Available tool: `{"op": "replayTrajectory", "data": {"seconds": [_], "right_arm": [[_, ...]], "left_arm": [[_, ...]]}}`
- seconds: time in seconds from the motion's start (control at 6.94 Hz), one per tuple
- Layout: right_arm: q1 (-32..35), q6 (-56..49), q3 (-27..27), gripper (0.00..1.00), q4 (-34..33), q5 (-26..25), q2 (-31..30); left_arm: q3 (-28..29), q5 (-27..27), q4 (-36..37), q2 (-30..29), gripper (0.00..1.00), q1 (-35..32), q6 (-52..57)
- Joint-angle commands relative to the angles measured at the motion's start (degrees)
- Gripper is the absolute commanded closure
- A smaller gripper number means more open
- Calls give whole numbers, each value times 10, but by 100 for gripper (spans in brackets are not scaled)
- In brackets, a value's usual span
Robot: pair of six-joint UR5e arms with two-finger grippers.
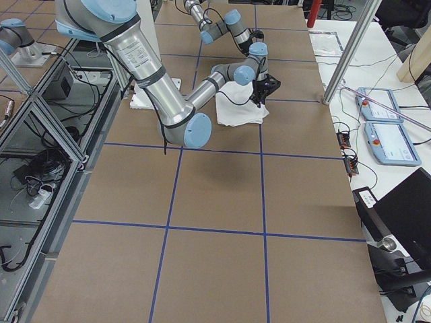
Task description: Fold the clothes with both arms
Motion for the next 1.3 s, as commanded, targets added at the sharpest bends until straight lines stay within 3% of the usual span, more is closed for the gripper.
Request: {"op": "replayTrajectory", "data": {"seconds": [0.0, 0.29, 0.58, 0.86, 1.15], "right_arm": [[62, -166, 12, 0, 4, 32, -77], [157, -343, 60, 0, 4, 125, -171], [294, -582, 62, 0, -2, 225, -257], [369, -753, 63, 0, -5, 232, -332], [396, -808, 65, 0, -5, 230, -359]], "left_arm": [[-20, -96, -3, 45, 0, -51, 155], [-90, -233, 0, 149, 0, -141, 325], [-145, -349, 5, 271, 0, -268, 589], [-146, -407, 19, 365, 0, -393, 819], [-146, -423, 72, 389, 0, -457, 879]]}}
